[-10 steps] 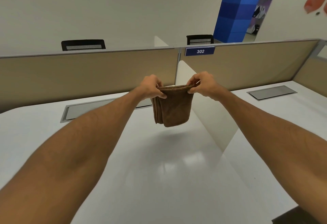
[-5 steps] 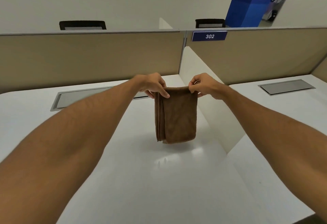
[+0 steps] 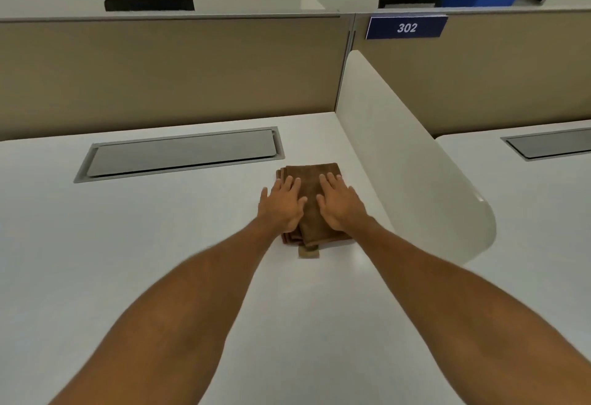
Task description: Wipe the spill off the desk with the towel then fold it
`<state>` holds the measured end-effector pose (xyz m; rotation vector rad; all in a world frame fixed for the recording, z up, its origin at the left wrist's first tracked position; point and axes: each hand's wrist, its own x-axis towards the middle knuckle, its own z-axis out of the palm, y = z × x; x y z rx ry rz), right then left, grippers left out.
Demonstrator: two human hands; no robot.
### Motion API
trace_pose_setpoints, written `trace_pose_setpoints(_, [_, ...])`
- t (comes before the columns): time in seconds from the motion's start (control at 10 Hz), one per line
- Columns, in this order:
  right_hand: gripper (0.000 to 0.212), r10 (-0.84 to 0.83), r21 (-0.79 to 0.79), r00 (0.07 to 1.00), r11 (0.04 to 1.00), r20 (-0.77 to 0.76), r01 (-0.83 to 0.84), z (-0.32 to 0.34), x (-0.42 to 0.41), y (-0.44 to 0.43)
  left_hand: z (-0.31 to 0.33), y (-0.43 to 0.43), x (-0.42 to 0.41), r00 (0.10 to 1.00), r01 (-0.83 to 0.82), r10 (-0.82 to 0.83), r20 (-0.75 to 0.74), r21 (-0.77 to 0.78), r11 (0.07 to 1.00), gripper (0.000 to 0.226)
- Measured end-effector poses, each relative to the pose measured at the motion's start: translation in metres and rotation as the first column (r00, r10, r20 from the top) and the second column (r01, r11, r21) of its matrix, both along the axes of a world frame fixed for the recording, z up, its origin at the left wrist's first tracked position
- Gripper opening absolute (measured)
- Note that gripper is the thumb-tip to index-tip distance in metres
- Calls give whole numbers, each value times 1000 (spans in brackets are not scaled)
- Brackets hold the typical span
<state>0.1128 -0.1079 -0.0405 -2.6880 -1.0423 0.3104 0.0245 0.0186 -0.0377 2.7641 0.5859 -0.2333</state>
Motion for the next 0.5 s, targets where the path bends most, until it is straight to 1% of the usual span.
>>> trace_pose_setpoints(0.1, [61, 3, -78, 1000, 997, -30, -5, -15, -3, 1, -11, -3, 0, 999, -6, 7, -50, 12, 1000, 59])
trace_pose_setpoints(0.2, [65, 10, -159, 999, 987, -48, -17, -19, 2, 4, -9, -2, 1, 994, -12, 20, -104, 80, 997, 60])
trace_pose_setpoints(0.3, [66, -3, -187, 996, 982, -84, -13, -2, 6, 8, 7, -2, 0, 988, -26, 41, -148, 101, 995, 61])
trace_pose_setpoints(0.4, [65, -14, -116, 999, 993, -36, 10, 11, 4, 12, 18, -1, -1, 994, -53, 64, -84, 127, 991, 60])
trace_pose_setpoints(0.5, [65, 2, -46, 1000, 999, 10, -1, 21, -1, 13, 28, 4, -8, 997, -64, 68, -20, 151, 986, 59])
